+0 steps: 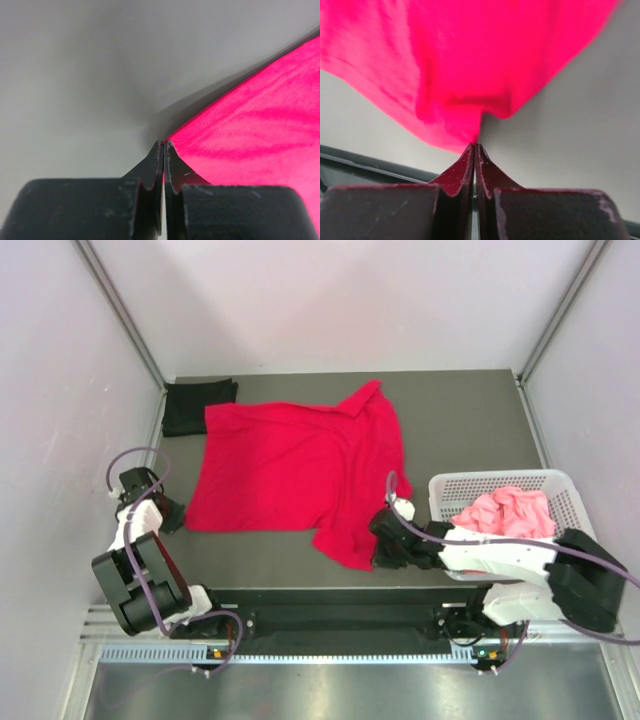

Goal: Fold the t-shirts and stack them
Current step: Flatten the tshirt out

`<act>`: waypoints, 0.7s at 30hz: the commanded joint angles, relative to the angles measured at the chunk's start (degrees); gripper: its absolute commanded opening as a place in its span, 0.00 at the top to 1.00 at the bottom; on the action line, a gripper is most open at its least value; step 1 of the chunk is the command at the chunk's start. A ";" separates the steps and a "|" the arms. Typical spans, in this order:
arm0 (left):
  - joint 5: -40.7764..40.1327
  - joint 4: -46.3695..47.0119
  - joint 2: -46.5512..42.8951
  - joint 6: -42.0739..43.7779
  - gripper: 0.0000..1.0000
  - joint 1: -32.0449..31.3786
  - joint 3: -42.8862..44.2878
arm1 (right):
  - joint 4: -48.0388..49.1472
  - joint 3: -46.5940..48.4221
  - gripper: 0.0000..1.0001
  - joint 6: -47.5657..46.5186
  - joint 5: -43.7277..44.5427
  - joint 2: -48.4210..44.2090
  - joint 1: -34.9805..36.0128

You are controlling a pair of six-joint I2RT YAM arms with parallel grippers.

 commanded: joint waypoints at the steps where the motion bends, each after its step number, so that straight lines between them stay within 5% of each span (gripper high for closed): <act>1: -0.99 -0.60 -2.18 0.28 1.00 0.36 1.30 | -4.95 0.67 1.00 -4.21 7.13 -9.56 -0.82; 8: -1.52 0.28 -3.49 1.42 1.00 0.36 0.60 | -8.83 2.26 1.00 -12.03 3.11 -8.45 -1.88; 11: -1.25 0.98 -3.58 1.34 1.00 0.45 0.16 | -4.35 -0.63 0.71 -10.45 0.10 -9.67 -1.88; 21: -0.90 1.07 -2.09 1.25 1.00 0.36 0.33 | 4.44 -2.58 0.62 -11.15 -1.92 -6.35 -1.88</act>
